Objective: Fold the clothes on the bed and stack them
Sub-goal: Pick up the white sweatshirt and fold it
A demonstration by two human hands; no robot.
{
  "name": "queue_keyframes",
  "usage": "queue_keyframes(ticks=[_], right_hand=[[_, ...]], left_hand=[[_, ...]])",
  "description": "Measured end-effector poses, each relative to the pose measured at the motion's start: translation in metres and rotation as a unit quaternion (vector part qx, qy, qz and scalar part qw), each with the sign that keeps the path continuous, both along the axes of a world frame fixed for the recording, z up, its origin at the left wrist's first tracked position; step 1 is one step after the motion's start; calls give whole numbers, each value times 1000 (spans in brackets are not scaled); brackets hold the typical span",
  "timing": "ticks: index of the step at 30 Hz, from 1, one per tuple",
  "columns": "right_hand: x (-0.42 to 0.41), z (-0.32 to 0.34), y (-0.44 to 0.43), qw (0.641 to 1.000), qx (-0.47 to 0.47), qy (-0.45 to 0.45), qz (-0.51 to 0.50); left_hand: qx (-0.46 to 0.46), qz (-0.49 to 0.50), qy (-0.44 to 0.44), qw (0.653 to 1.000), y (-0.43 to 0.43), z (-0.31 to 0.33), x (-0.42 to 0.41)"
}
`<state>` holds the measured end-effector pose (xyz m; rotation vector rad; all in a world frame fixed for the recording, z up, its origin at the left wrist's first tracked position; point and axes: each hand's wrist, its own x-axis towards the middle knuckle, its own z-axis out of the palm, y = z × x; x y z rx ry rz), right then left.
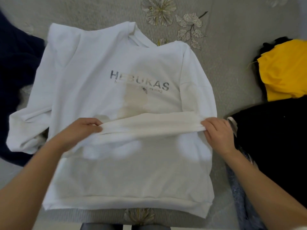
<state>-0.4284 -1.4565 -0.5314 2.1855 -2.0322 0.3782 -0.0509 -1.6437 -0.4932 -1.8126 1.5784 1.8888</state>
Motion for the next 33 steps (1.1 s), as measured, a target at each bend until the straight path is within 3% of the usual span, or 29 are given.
queue_keyframes(ticks=[1,3,5,7,9,12,15,18,21,23,25,27,30,33], right_hand=[[2,-4,4,1000,18,3,8],[12,-16,7,994,101,32,16],[24,-27,5,983,181,34,12],[33,-28,0,983,179,20,-20],[38,-22,-4,979,157,-5,-129],[32,-20,-2,918,206,-123,-317],[14,-21,6,888,286,-154,-325],[-2,-19,11,905,199,-158,-340],[-13,-26,23,888,234,-202,-340],[-14,-31,26,905,209,-186,-321],[-11,-35,24,926,187,-143,-295],[-9,-40,21,947,167,-94,-256],[-10,-45,16,959,106,-89,-246],[-13,-41,4,960,58,-109,-250]], left_hand=[[33,26,10,999,-5,8,5],[10,-30,-79,996,-12,6,12],[-72,-185,-236,951,-16,-8,15],[-128,-274,-311,901,-15,-17,10],[-151,-255,-305,905,-11,-20,3],[-124,-122,-187,967,-4,-21,-7],[-106,-9,-97,990,3,-18,-3],[-168,0,-165,972,4,-14,10],[-143,-141,-284,937,0,-13,9],[-185,-227,-316,903,-1,-18,-13],[-270,-260,-293,880,-3,-27,-53],[-296,-247,-209,899,-7,-31,-106],[-192,-138,-75,969,-21,-41,-187],[-75,5,37,996,-33,-43,-247]])
